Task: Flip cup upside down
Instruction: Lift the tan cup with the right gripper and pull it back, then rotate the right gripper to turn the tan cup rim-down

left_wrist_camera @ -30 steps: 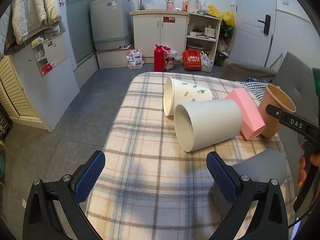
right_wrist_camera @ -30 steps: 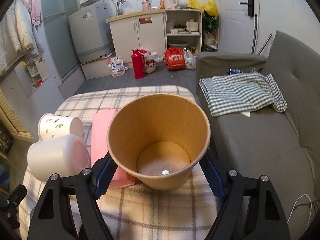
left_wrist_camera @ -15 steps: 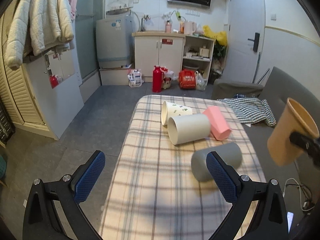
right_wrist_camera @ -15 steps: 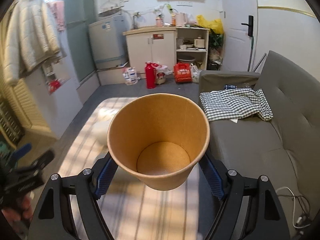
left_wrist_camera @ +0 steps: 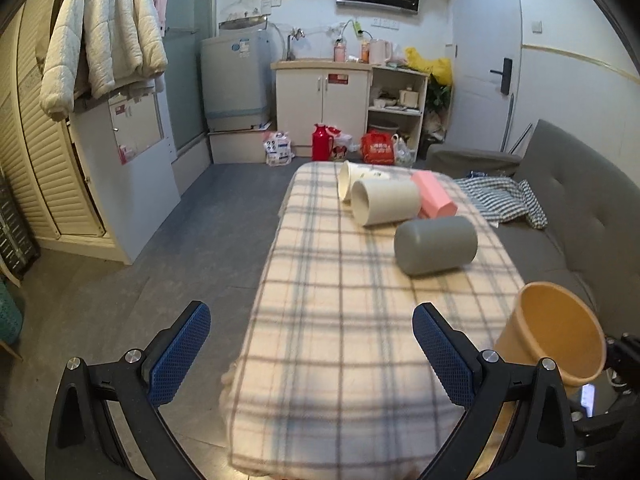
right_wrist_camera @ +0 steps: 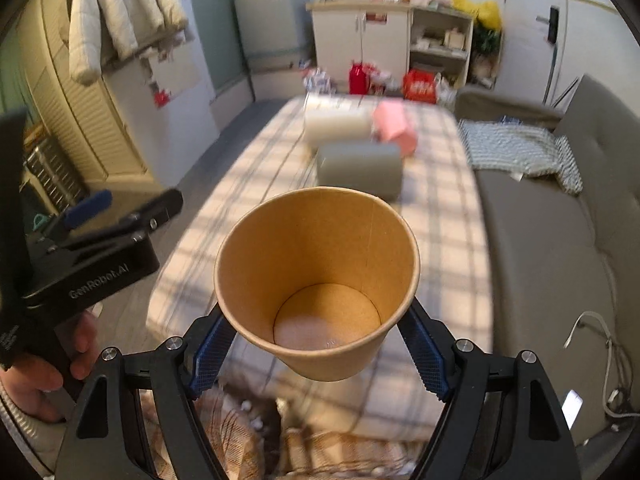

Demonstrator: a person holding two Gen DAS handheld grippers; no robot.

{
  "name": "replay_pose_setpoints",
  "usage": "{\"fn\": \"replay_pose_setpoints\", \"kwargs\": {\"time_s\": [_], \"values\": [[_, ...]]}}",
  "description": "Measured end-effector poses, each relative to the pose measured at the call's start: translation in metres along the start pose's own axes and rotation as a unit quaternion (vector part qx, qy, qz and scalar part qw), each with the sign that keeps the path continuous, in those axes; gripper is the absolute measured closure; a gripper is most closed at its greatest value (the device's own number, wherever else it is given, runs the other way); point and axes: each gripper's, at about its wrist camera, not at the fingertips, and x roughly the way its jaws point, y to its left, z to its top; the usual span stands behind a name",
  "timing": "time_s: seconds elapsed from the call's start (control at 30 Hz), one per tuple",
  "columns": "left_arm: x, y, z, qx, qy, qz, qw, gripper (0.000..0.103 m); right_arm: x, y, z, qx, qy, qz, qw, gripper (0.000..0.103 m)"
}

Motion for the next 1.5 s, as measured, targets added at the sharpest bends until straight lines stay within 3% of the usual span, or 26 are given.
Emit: {"fn": "replay_pose_setpoints", "kwargs": {"time_s": [0.27,0.43,0.67,0.8,0.83,1.0,1.13,1.27,1.5], "values": [[0.017,0.012,-0.017,-0.006,0.026,0.002,0.9996,0.000,0.052,-0.013,0.007,0.049,0.069,0.018,0.996,0.023],[0.032,0.018,-0.022,-0.015,0.043,0.007,0.9989,0.000,0.066,-0.016,0.033,0.056,0.056,0.015,0.997,0.024],[0.045,0.015,-0.019,-0.014,0.056,0.011,0.9983,0.000,0.100,-0.023,0.056,0.063,0.077,0.016,0.995,0.024],[0.048,0.011,-0.018,-0.010,0.063,0.013,0.9979,0.000,0.103,-0.027,0.057,0.057,0.069,0.031,0.996,0.020],[0.049,0.009,-0.017,-0.010,0.065,0.014,0.9977,0.000,0.102,-0.027,0.056,0.057,0.067,0.032,0.996,0.014],[0.041,-0.004,-0.015,-0.013,0.066,-0.003,0.9977,0.000,0.072,-0.043,0.055,0.060,0.008,0.037,0.997,0.010],[0.033,-0.027,-0.016,0.003,0.062,-0.012,0.9980,0.000,0.047,-0.066,0.049,0.062,-0.036,-0.001,0.997,0.007],[0.027,-0.059,-0.020,0.008,0.070,-0.038,0.9968,0.000,0.029,-0.097,0.034,0.071,-0.069,-0.067,0.993,0.007],[0.036,-0.112,-0.030,0.020,0.101,-0.069,0.9923,0.000,0.025,-0.144,0.010,0.132,-0.068,-0.086,0.985,0.007]]}}
